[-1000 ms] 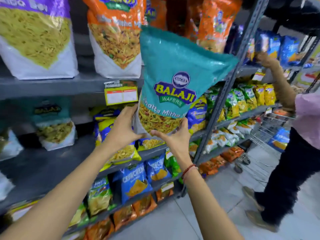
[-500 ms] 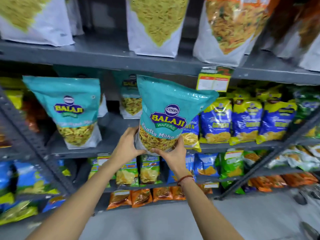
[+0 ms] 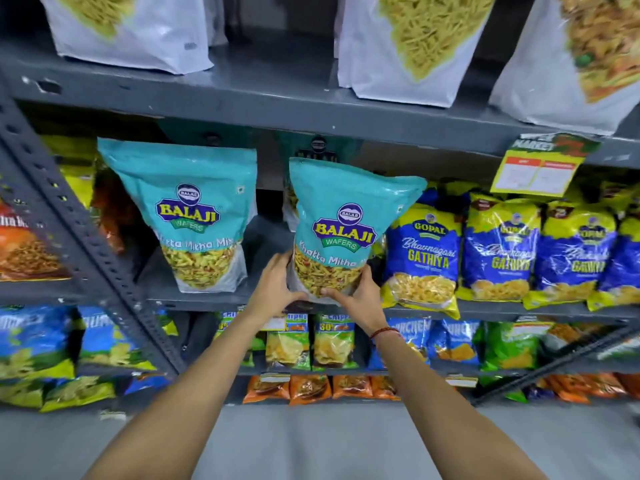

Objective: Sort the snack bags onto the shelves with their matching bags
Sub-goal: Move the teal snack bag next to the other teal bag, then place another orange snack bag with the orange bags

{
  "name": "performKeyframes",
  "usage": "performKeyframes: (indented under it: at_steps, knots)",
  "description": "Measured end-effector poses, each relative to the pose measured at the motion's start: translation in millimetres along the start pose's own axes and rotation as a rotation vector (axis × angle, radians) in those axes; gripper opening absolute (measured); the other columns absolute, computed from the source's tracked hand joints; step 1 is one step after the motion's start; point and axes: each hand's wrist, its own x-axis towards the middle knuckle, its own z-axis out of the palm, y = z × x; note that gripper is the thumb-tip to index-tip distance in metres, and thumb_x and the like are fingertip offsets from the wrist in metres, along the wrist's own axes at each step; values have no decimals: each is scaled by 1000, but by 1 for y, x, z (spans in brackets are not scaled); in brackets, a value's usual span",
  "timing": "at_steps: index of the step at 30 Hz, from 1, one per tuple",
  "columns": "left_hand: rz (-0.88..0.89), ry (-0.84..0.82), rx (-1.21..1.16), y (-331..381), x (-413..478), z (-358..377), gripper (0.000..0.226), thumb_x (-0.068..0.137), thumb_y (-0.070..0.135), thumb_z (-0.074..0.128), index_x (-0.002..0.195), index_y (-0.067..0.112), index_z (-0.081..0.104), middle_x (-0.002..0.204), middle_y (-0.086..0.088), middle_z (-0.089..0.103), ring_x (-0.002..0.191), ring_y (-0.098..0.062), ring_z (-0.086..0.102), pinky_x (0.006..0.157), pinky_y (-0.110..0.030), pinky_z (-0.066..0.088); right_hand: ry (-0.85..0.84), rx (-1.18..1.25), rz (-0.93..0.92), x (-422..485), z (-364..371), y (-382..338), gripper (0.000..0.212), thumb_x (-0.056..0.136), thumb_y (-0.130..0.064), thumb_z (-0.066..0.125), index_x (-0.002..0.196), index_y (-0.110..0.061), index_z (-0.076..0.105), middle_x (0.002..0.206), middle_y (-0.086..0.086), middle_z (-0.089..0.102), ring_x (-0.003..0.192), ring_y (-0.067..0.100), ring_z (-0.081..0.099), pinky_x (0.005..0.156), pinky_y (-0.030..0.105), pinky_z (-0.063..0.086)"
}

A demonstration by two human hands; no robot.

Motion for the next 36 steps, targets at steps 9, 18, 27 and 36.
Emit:
performKeyframes:
  at_steps: [9, 18, 27, 36]
  knots:
    - [-73, -47, -50, -31, 13, -1, 92, 61, 24, 84, 137, 10, 33, 133, -12, 53, 121, -27, 50, 96, -30, 40, -116, -59, 21, 30, 6, -2, 81, 69, -22, 84, 132, -7, 36, 127, 6, 55, 115, 10, 48, 94, 20, 38]
    - [-105, -93, -75, -46, 15, 4, 88, 62, 15, 83, 135, 11, 35, 132, -14, 56, 119, -28, 54, 99, -39, 45, -79, -79, 34, 28, 7, 8, 84, 64, -22, 88, 131, -11, 38, 129, 8, 57, 118, 15, 51, 96, 26, 42]
    - [-113, -111, -32, -45, 15, 4, 86, 64, 16, 82, 135, 10, 34, 135, -14, 52, 122, -28, 51, 101, -40, 44, -69, -160, 39, 25, 10, 16, 82, 64, -12, 87, 131, -8, 38, 131, 11, 56, 126, 25, 50, 96, 28, 42]
    - [-151, 300, -252, 28, -36, -13, 51, 76, 14, 73, 122, 7, 52, 117, -11, 61, 103, -21, 58, 82, -23, 47, 134, -106, -234, -16, -9, -45, 70, 72, -36, 81, 129, -14, 47, 123, 7, 52, 116, 20, 52, 97, 43, 48]
